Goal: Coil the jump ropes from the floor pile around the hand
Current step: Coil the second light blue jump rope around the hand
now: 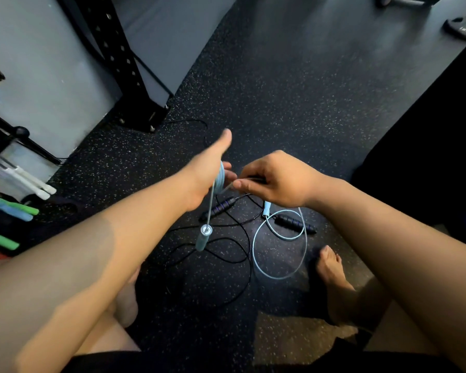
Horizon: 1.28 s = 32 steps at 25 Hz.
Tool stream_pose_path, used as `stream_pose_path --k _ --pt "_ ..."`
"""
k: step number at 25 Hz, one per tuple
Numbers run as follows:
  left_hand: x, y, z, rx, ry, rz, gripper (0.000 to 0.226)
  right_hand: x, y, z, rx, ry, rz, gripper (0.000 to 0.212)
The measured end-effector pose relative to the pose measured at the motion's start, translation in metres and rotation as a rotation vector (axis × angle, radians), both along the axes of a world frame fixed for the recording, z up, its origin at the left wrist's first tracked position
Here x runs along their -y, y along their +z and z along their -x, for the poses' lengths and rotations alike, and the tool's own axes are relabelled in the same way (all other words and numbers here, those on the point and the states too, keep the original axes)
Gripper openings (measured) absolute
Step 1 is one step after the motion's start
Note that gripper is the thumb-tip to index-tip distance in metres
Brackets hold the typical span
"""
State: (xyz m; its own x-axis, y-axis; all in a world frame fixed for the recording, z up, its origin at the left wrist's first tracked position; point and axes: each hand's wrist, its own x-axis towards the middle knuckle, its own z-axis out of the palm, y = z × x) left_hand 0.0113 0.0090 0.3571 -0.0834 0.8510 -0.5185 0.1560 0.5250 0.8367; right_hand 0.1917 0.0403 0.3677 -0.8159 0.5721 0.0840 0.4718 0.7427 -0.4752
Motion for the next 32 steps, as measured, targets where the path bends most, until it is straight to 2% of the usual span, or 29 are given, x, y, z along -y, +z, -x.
stream_pose_path --k 2,3,7,10,12,16,23,25,29,32 --pt "0.005 -0.005 -0.005 -0.049 -0.180 0.047 0.103 0.000 0.000 -0.001 -0.051 0.032 -0.043 0.032" --pt "0.007 -0.004 -0.007 -0.038 -0.256 0.052 0.100 -0.001 0.001 -0.003 -0.082 0.036 -0.037 0.031" --pt "0.010 0.013 -0.009 0.195 -0.445 0.150 0.090 -0.013 0.002 -0.013 -0.181 -0.062 0.077 0.028" --pt "0.004 0.019 -0.002 0.402 -0.342 0.164 0.100 -0.017 -0.004 -0.016 -0.251 -0.157 0.238 0.024" --pt "0.002 0.022 0.002 0.472 -0.278 0.156 0.104 -0.015 -0.009 -0.015 -0.264 -0.208 0.299 0.026" --pt "0.005 0.027 0.003 0.557 -0.180 0.112 0.100 -0.015 -0.015 -0.015 -0.142 -0.262 0.268 0.035" --pt "0.002 0.031 0.013 0.918 0.272 -0.192 0.092 -0.008 -0.025 -0.010 0.090 -0.219 0.311 0.032" --pt "0.000 0.029 0.014 0.937 0.311 -0.242 0.099 -0.004 -0.024 -0.007 0.134 -0.182 0.279 0.035" --pt "0.000 0.028 0.011 0.823 0.319 -0.289 0.114 0.004 -0.021 0.001 0.219 -0.093 0.174 0.034" --pt "0.001 0.028 0.005 0.805 0.380 -0.344 0.102 0.007 -0.015 0.007 0.253 -0.063 0.121 0.034"
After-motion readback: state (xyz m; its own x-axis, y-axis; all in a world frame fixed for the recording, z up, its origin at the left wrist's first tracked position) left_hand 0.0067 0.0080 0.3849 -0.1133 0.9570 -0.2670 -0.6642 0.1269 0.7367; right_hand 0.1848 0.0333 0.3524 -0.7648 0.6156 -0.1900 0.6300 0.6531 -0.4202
